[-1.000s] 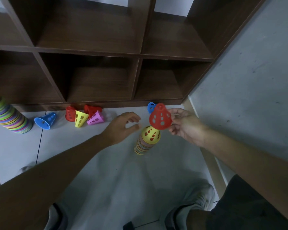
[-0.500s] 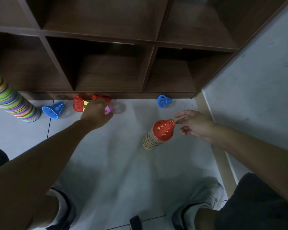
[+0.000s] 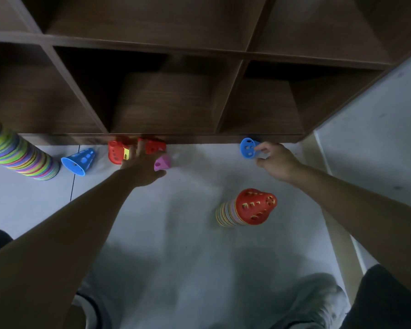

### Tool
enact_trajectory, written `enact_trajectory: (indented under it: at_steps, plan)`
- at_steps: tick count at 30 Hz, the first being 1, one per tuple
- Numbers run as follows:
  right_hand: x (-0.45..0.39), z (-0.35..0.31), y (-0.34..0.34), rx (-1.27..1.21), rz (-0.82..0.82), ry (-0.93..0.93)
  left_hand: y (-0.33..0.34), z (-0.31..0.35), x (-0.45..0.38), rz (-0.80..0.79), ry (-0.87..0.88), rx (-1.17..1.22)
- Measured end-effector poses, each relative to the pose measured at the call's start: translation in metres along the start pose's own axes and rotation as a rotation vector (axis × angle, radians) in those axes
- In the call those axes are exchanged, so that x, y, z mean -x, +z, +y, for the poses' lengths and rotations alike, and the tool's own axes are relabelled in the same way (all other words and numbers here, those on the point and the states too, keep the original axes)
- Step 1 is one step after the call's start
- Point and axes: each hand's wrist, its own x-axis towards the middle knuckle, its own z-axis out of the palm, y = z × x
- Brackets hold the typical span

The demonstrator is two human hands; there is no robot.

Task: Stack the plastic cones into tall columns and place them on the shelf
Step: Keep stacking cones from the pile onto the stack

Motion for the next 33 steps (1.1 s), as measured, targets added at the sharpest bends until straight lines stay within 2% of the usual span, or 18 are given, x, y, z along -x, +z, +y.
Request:
enact_trajectory:
  at_steps: [6, 11, 19, 26, 29, 33]
  plan:
    - [-0.038, 0.015, 0.023, 0.151, -0.034, -0.037, 0.005, -0.001, -0.013, 0.052, 0.016, -0.045]
    - [-0.06, 0.03, 0.032, 0.298, -0.074, -0.085, 0.006, 0.0, -0.02, 0.056, -0.012, 0.112]
    - [-0.099, 0.058, 0.056, 0.29, -0.127, 0.04, 0.004, -0.004, -0.013, 0.165, -0.023, 0.303]
    - [-0.093, 0.064, 0.05, 0.352, -0.025, -0.045, 0.004, -0.004, -0.004, 0.252, -0.035, 0.44]
    - [-0.088, 0.058, 0.038, 0.242, 0.027, -0.075, 0.005, 0.001, 0.0, 0.274, -0.054, 0.482]
    - [-0.074, 0.044, 0.021, 0.029, 0.187, -0.118, 0.006, 0.008, 0.007, 0.278, -0.033, 0.501]
